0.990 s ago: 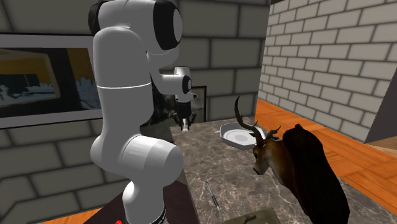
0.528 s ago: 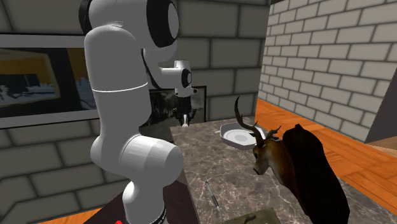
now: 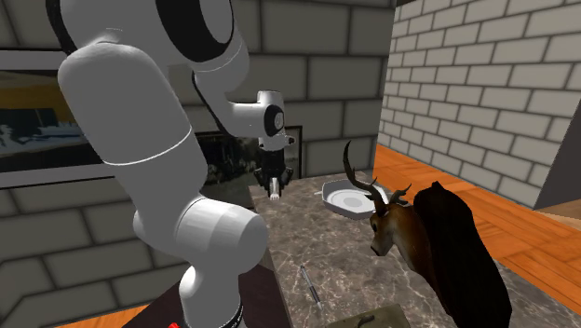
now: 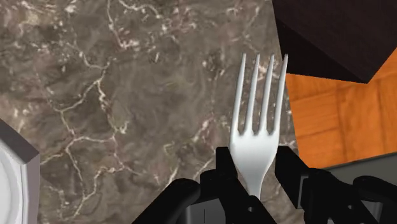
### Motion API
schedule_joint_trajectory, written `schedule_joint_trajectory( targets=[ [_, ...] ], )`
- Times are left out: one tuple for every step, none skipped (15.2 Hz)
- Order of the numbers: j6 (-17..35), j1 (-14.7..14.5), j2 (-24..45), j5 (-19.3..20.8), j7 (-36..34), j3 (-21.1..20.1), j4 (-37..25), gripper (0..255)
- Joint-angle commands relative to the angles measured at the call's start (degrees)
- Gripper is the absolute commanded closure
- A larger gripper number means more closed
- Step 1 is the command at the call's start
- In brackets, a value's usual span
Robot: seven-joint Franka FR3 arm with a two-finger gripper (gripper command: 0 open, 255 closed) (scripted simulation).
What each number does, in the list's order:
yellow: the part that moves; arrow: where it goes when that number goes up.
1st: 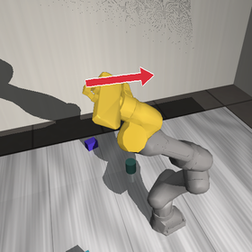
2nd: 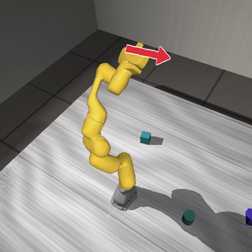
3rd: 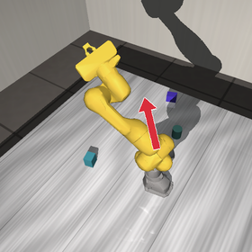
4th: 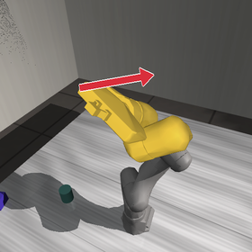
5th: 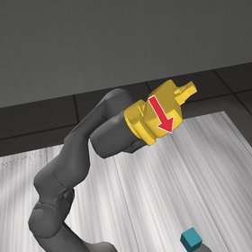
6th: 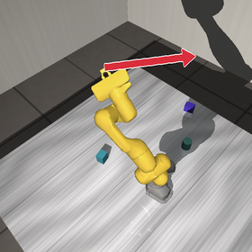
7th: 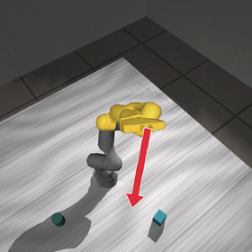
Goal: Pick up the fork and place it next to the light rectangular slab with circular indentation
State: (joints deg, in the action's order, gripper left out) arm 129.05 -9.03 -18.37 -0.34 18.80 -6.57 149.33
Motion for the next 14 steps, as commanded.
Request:
schedule_joint_trajectory(
  targets=[
    [-0.6,0.6,-4.3,0.1,1.9,1.3,3.7,255],
    [-0.9,0.9,-6.6,0.2,2.8,1.9,5.6,255],
    [-1.3,1.2,-8.8,0.4,3.7,2.6,7.4,255],
    [-1.8,1.6,-11.1,0.7,4.6,3.3,9.2,255],
    [-2.3,2.1,-13.5,1.1,5.5,4.0,11.0,255],
    [-3.0,2.6,-15.9,1.5,6.4,4.8,12.7,255],
    [-3.8,3.2,-18.4,2.1,7.3,5.5,14.4,255],
    [-4.7,3.9,-20.9,2.7,8.3,6.3,16.0,255],
    [-5.6,4.6,-23.5,3.3,9.4,7.1,17.6,255],
    [-6.7,5.5,-26.1,4.1,10.5,8.0,19.1,255],
    [-7.9,6.4,-28.8,4.9,11.6,8.9,20.5,255],
    [-9.2,7.5,-31.5,5.8,12.8,9.8,21.9,255],
    [-10.6,8.7,-34.3,6.7,14.1,10.8,23.2,255],
    [-12.1,10.0,-37.0,7.8,15.5,11.8,24.4,255]
  ],
)
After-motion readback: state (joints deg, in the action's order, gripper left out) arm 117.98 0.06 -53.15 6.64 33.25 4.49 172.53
